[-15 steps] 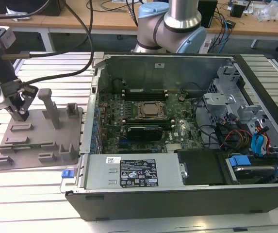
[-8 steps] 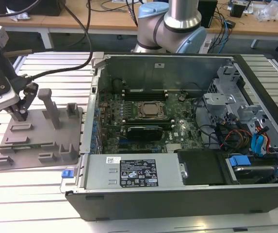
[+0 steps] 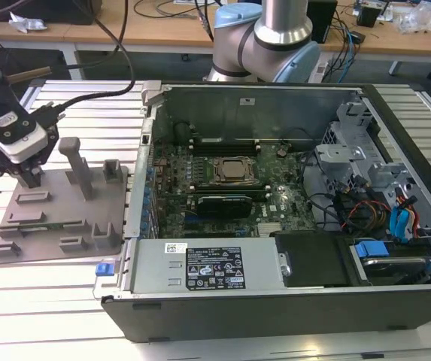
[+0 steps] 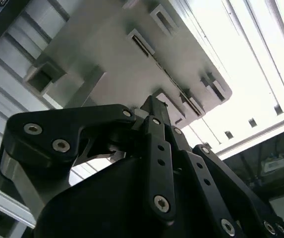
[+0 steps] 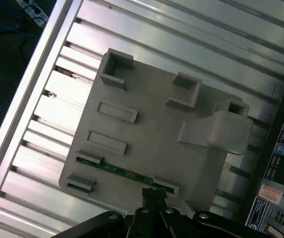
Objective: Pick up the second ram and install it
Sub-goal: 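Pick up the second ram and move it above second insertion slot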
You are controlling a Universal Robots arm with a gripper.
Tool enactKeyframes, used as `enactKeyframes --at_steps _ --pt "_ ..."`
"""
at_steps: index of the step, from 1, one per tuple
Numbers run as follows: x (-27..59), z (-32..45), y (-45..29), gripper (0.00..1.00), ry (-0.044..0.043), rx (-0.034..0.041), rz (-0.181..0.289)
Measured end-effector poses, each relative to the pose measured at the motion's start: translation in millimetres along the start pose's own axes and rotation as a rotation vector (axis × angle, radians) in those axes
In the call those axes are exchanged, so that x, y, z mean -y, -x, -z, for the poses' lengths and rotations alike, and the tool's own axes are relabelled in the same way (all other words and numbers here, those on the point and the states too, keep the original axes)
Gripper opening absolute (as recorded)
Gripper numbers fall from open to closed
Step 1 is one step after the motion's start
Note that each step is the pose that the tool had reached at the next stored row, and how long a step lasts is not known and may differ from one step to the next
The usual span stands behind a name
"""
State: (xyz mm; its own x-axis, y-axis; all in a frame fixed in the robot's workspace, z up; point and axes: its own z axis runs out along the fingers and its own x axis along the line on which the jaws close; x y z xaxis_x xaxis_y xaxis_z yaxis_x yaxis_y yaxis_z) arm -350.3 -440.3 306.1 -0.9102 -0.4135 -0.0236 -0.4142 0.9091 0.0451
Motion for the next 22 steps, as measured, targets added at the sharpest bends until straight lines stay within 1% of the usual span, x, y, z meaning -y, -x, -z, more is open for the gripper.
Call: enactKeyframes --at_steps 1,3,4,5,9,11,16,18,19,20,21,22 --pt "0.0 0.0 0.0 0.10 0.0007 -0.0014 0.031" --pt "0.0 0.0 0.0 0.10 0.0018 -0.0035 0.076" --pt "0.0 0.0 0.0 0.10 0.0026 -0.0051 0.112" --pt "0.0 0.0 0.0 0.10 0.0036 -0.0069 0.151" --pt "0.0 -0.1 0.0 0.10 0.0079 -0.0152 0.335" --pt "0.0 -0.1 0.0 0.10 0.0087 -0.0167 0.369" --pt "0.0 -0.2 0.0 0.10 0.0127 -0.0243 0.538" --pt "0.0 -0.2 0.0 0.10 0.0137 -0.0262 0.579" --pt "0.0 -0.2 0.0 0.10 0.0146 -0.0280 0.619" --pt "0.0 -0.2 0.0 0.10 0.0158 -0.0304 0.672" --pt "0.0 -0.2 0.0 0.10 0.0167 -0.0320 0.708" --pt "0.0 -0.3 0.0 0.10 0.0173 -0.0331 0.732"
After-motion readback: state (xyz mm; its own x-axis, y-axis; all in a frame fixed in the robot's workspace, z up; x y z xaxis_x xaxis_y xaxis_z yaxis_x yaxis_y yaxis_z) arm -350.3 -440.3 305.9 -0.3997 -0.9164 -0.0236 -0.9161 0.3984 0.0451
